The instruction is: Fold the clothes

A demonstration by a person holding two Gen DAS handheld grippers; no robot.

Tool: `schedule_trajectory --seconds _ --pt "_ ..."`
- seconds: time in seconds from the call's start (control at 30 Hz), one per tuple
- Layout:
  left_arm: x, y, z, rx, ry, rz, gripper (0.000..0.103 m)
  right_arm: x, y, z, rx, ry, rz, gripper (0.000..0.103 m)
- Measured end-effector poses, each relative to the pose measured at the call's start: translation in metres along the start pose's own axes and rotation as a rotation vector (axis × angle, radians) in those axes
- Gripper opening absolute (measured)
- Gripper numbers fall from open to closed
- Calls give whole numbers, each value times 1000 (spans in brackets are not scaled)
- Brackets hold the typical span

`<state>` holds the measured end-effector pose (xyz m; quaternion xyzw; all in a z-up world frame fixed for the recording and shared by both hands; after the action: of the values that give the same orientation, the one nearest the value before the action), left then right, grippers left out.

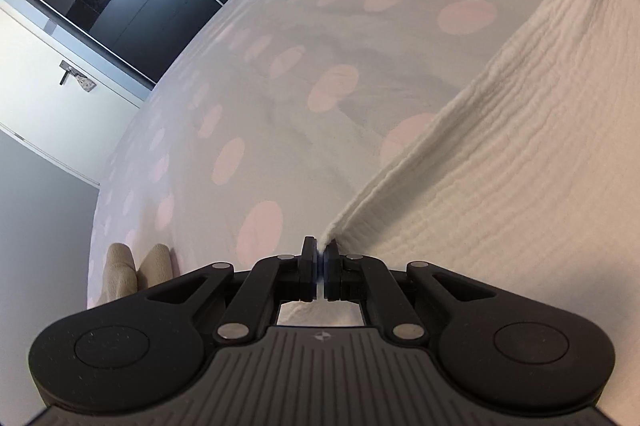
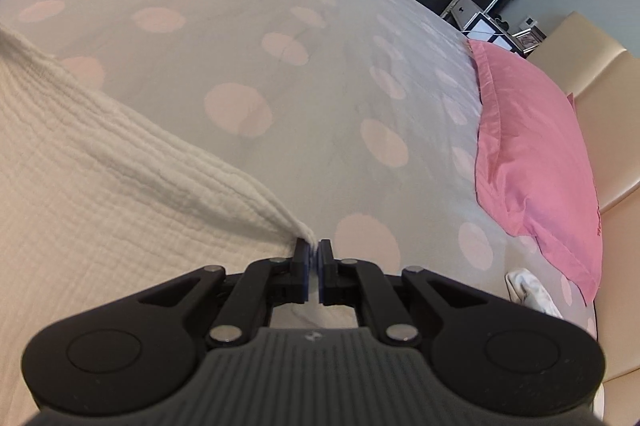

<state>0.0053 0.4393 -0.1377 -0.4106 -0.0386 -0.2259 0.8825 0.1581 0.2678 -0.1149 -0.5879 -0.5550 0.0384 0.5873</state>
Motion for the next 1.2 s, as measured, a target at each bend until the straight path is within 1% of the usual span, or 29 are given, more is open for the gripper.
schedule_trajectory --seconds 0.07,0.2,0.27,0.37,0.4,0.43,0.47,0.5,0.53,0.57,0.6,0.67,0.7,0.77,0.83,0.93,1.0,1.07,1.17,1.2 --pt "6 13 -2 6 7 19 1 4 15 4 -12 10 9 4" --pt "11 36 -4 -5 -11 51 1 3 39 11 -23 27 40 4" --pt "10 44 -7 -16 -13 62 1 1 46 13 -18 34 51 5" --pt "7 49 -10 -27 -24 73 4 0 49 13 -17 47 57 9" --pt "5 48 -7 -32 -45 69 9 0 48 12 -17 51 58 16" --pt "3 45 0 -43 -81 62 11 1 46 10 -20 58 56 26" --pt "0 41 7 -53 -118 55 16 1 42 7 -25 67 51 32" --pt "-2 38 13 -64 -154 47 24 2 38 3 -21 84 45 40" --pt "-5 35 20 -74 -191 40 28 2 32 -3 -6 110 43 48" --pt "-8 29 28 -88 -229 28 34 3 26 -9 12 139 43 50" --pt "-13 21 37 -102 -268 11 39 3 19 -16 26 170 44 51" --pt "-25 2 55 -121 -348 -22 40 0 3 -31 51 237 46 51" --pt "-32 -7 64 -131 -382 -34 42 -3 -5 -38 65 269 50 54" --pt "-48 -25 78 -144 -437 -47 44 -12 -21 -49 88 325 60 55" --pt "-65 -40 85 -136 -478 -37 44 -24 -38 -57 96 365 72 55" --pt "-91 -60 82 -159 -509 2 44 -48 -62 -66 106 393 96 54" --pt "-108 -67 76 -160 -526 35 43 -63 -75 -71 102 399 109 53" --pt "-121 -68 71 -143 -555 59 43 -76 -86 -78 95 414 115 52" --pt "-138 -67 68 -165 -657 77 43 -90 -94 -95 101 501 119 51" --pt "-142 -66 68 -169 -690 81 43 -92 -94 -101 108 541 121 47"
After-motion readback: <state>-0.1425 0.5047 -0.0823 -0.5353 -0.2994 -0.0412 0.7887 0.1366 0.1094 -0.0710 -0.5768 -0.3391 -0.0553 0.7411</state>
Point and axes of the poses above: each gripper's, at about its wrist camera, not at the fingertips, and y roughly the way its jaws point, z to its left, x to its top, the point moved 1 cm from there along y, roughly the way its jaws point, and after that the axes turned 12 degrees about y, right-handed, at the moved point
